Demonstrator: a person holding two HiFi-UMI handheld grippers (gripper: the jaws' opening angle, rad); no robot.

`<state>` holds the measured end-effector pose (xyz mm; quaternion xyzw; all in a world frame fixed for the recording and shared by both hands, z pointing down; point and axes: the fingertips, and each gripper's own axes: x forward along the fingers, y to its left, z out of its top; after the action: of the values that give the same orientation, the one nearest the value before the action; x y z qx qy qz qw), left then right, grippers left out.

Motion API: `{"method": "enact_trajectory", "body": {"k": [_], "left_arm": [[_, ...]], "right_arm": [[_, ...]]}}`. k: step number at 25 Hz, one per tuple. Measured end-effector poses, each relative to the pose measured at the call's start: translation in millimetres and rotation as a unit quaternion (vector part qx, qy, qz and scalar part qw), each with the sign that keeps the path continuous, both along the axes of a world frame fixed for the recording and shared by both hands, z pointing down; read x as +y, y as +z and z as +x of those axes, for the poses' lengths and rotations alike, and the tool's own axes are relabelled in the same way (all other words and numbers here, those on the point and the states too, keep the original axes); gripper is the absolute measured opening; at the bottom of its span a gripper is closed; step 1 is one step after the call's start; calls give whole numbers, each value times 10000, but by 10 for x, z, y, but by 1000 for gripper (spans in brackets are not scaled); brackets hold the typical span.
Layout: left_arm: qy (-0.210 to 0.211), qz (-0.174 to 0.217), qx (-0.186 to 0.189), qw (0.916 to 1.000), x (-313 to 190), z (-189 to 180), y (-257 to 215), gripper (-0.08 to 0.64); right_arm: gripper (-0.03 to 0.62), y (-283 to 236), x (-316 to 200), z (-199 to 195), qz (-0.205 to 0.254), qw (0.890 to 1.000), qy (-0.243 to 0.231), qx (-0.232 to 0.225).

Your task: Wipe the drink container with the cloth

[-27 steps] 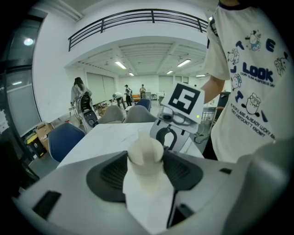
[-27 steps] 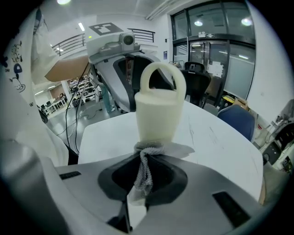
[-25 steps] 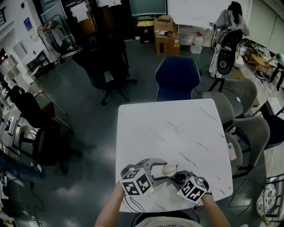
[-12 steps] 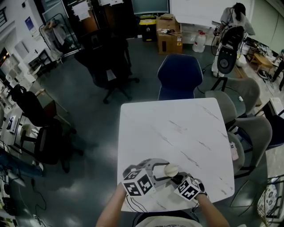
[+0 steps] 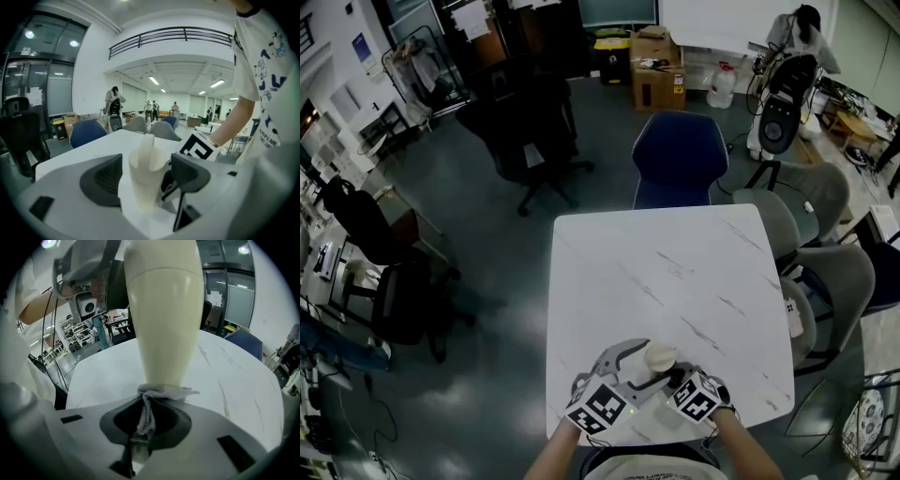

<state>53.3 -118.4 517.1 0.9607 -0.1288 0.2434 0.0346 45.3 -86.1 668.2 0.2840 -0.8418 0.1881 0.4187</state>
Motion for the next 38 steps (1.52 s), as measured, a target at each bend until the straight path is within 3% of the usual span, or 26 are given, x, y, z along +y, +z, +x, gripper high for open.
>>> {"method": "enact_trajectory", "body": {"k": [5,8,11,13,21,31,38], "left_arm": [[-759,8,101,9971,16,16,97,301],[-1296,69,251,9912,-47,1,90,301],[-1467,49,398,9884,-72,7,62,299],[-1396,65,488,9890,-75,34,-7,268],[-1060,83,546,9928,-63,21,-13,264],[-132,-35,367,9992,-51,6,0,261],[734,-96,161,9971,-26,-3,14,258]], "right_arm": [[46,5,-14,-5,13,10000,30,-19],[47,15,-11,1,12,10000,23,-22],[47,4,-14,-4,-2,10000,21,-30],[47,-9,-13,-4,-7,10000,22,-34],[46,-98,-15,5,1,10000,-52,-85],[47,-363,-35,50,86,9994,-286,-198],[46,-665,-63,90,288,9978,-575,-168]]}}
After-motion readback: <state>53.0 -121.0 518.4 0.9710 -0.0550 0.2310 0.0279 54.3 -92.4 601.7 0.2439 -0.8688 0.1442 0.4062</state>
